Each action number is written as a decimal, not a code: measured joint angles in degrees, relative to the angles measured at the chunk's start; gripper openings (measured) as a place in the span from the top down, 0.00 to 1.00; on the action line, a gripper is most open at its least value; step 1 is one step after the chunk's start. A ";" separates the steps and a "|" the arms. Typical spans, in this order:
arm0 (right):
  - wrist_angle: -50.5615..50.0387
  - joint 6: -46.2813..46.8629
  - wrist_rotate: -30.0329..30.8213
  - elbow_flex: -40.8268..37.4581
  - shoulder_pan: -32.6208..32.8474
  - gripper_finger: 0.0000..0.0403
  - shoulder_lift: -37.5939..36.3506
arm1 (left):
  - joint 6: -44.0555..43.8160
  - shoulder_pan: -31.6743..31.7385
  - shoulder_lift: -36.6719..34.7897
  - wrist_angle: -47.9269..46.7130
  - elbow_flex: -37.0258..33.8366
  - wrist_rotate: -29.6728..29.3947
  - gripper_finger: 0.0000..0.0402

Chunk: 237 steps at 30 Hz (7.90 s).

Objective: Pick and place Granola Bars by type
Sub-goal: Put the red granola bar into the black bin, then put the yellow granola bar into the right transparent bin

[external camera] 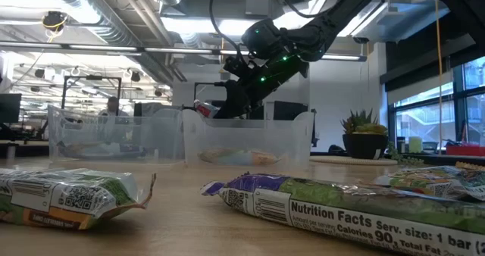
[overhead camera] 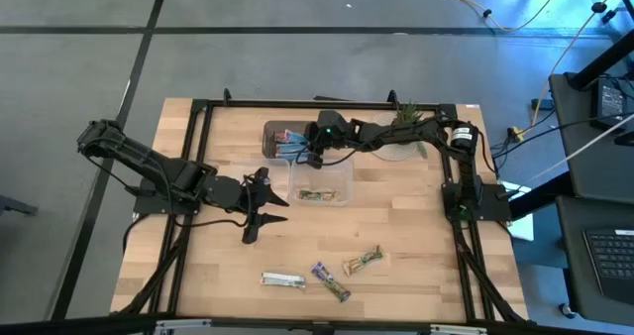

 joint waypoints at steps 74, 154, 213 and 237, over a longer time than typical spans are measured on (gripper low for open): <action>-12.90 27.21 5.04 -29.81 50.18 0.58 -24.30 | -5.91 -0.17 9.16 6.10 0.07 14.31 0.43; -14.39 25.63 7.55 -27.22 50.31 0.71 -16.50 | -11.31 -0.17 21.89 9.13 0.04 22.81 0.42; -18.51 29.03 14.39 -13.31 53.78 0.38 -5.02 | -5.68 -0.83 10.58 7.77 0.00 16.28 0.42; -22.29 26.76 15.23 -13.92 52.51 0.79 -8.69 | -6.89 -0.93 10.58 7.31 0.00 16.50 0.42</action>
